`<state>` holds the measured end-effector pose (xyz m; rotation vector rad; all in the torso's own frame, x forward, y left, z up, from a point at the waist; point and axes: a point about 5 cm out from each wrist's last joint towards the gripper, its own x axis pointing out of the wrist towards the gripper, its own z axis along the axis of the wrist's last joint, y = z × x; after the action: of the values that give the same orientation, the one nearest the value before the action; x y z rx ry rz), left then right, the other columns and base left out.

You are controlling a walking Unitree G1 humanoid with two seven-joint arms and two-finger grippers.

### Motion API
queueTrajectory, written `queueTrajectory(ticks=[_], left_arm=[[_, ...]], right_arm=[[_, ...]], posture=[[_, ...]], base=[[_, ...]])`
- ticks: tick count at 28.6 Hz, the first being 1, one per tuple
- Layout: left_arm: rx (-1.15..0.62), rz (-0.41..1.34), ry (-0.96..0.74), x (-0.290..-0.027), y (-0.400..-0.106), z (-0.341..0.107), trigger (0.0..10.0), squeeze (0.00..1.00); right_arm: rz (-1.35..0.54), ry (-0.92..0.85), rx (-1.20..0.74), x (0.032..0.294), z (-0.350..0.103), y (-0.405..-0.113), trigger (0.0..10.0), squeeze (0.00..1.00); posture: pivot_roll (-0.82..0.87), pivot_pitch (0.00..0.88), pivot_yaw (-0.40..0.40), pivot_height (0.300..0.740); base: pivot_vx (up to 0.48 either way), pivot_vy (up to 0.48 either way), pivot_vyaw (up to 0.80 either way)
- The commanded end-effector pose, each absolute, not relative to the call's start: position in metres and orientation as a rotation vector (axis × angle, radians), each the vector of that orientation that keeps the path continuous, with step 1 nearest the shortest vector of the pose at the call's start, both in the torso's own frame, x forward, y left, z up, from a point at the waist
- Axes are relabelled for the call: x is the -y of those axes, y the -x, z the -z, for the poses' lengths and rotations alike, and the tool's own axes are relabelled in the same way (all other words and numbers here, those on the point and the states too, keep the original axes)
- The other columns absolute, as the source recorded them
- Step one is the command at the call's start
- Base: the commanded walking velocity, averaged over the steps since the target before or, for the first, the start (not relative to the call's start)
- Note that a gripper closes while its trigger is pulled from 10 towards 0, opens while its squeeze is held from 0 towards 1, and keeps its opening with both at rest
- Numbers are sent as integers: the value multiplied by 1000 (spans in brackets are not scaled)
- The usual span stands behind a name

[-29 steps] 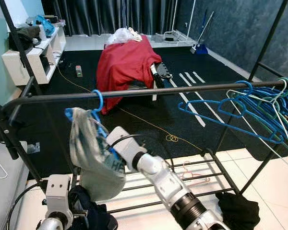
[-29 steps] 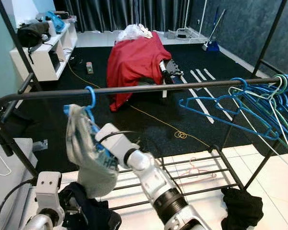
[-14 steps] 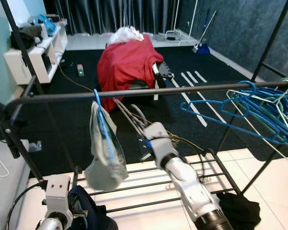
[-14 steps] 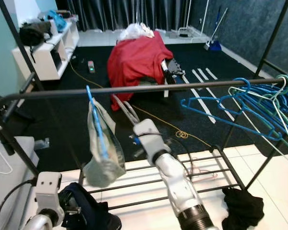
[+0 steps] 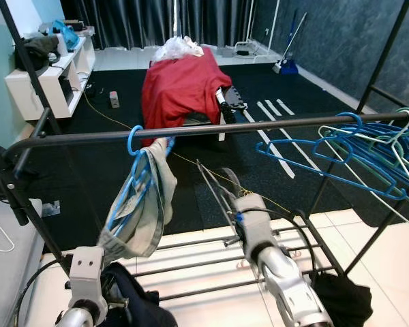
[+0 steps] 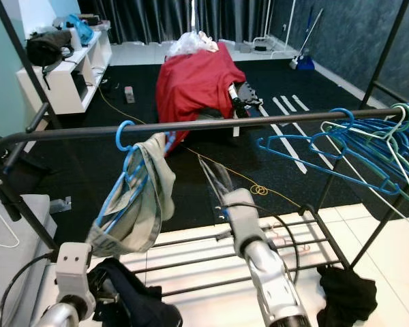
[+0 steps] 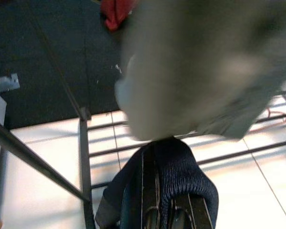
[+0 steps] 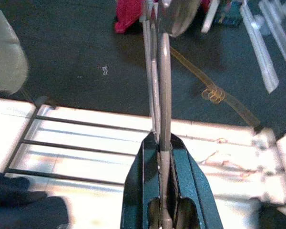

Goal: Hang hanger

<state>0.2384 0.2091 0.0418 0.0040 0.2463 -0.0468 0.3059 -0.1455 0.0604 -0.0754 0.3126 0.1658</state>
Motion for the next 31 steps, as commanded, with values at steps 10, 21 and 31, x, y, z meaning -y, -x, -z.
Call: queueTrajectory(ticks=[10, 21, 31], left_arm=[[-254, 29, 37, -208, -243, -43, 10000, 0], [-220, 59, 38, -201, -251, -50, 10000, 0], [-220, 73, 35, -200, -252, -51, 10000, 0]], right_arm=[[-121, -56, -403, 155, -41, -295, 10000, 0], [-179, -68, -418, 141, -32, -295, 10000, 0], [-172, -79, -416, 142, -32, -295, 10000, 0]], posture=[[30, 72, -15, 740], [37, 50, -22, 740], [38, 48, -17, 740]], base=[[0, 0, 0], [-71, 0, 0], [-263, 0, 0]])
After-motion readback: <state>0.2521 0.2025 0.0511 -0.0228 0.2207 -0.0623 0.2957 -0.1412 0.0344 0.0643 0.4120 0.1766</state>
